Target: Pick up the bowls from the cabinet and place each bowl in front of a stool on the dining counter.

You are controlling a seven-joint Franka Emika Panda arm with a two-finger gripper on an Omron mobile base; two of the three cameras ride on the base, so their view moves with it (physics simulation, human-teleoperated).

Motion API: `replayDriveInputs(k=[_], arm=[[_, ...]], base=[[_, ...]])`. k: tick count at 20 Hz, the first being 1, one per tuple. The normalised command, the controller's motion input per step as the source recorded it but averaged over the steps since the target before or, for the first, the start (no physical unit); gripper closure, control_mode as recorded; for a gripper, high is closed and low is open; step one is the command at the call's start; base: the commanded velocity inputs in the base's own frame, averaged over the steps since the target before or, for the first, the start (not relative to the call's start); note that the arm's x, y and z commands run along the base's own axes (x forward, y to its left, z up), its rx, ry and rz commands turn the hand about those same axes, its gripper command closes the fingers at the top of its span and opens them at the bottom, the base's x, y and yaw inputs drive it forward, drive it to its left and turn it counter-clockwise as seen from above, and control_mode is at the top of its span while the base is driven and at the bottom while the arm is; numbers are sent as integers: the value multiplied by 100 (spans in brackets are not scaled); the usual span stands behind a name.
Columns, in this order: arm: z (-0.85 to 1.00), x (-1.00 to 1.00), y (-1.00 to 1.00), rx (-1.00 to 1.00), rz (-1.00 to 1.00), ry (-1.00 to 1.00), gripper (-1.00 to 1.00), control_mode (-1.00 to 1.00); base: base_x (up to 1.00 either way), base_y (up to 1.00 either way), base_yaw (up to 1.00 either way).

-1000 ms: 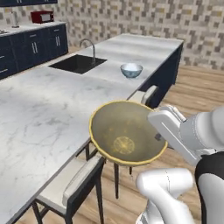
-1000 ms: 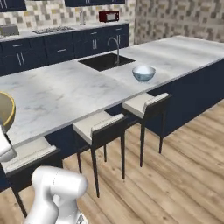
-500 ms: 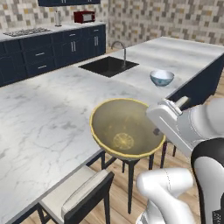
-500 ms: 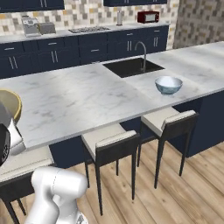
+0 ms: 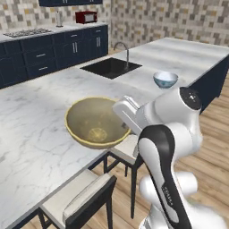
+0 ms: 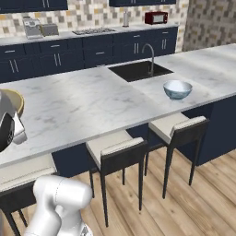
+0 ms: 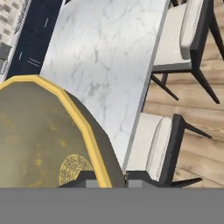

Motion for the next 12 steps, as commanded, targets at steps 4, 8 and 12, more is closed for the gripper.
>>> replayDriveInputs(k=[4,8,12], arm=[[-7,25,26,1,0,2,100,-100],[-30,52,7,0,0,7,100,-100],[-39,83,40,3,0,20,100,-100]], base=[[0,0,0],[0,0,0],[0,0,0]])
